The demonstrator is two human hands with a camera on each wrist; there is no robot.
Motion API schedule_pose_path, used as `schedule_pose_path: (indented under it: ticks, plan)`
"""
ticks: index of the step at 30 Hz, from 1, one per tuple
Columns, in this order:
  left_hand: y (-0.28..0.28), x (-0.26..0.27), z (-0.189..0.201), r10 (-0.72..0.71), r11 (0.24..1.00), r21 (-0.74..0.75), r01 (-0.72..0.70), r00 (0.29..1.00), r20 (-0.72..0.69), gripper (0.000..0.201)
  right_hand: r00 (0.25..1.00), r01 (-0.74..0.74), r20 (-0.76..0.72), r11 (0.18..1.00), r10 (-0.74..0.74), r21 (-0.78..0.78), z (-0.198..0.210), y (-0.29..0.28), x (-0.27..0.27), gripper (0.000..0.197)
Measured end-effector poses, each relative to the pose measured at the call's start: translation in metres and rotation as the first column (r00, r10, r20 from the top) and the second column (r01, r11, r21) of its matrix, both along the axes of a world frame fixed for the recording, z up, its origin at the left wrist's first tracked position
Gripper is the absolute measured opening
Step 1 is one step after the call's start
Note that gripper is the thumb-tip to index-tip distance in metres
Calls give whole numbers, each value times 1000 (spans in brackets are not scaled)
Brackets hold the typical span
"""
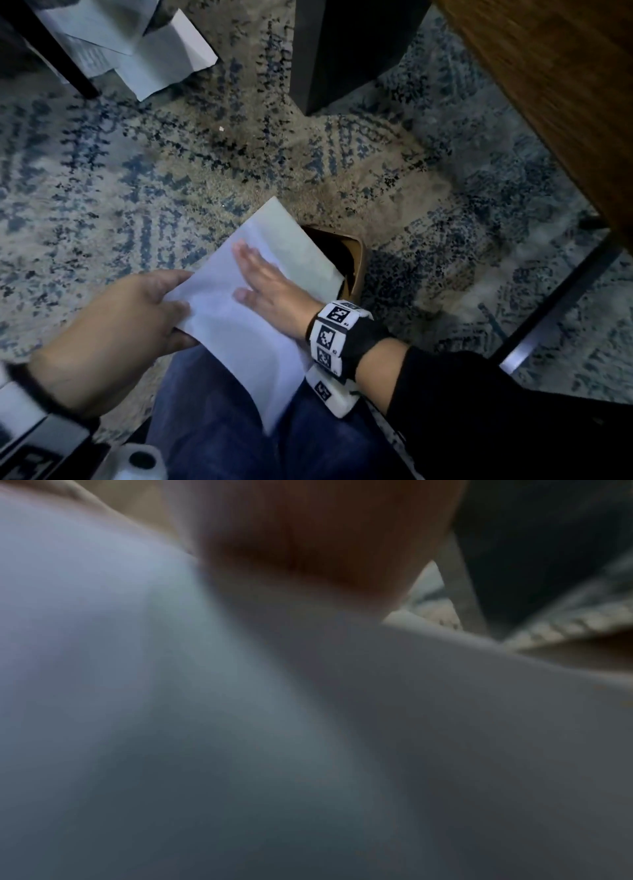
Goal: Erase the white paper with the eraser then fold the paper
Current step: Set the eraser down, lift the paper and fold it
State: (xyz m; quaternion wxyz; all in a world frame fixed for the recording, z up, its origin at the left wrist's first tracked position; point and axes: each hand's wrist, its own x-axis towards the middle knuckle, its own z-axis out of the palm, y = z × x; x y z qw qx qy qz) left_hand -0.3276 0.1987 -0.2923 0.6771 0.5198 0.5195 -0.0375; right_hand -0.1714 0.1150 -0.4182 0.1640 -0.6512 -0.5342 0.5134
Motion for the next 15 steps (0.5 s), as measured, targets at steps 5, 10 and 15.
schedule_pose_path:
  ticks: [5,10,15]
  plan:
    - [11,-11,-4,46,999,9,-46,998,-30,48,934,357,111,866,-340,-351,-29,-15,57,68]
    - [7,4,-7,52,998,49,-50,998,-37,41,993,96,66,994,-93,-46,37,-12,24,63]
    - [8,10,-12,88,996,7,-88,995,-50,42,993,-85,-71,990,93,114,49,-37,-24,64]
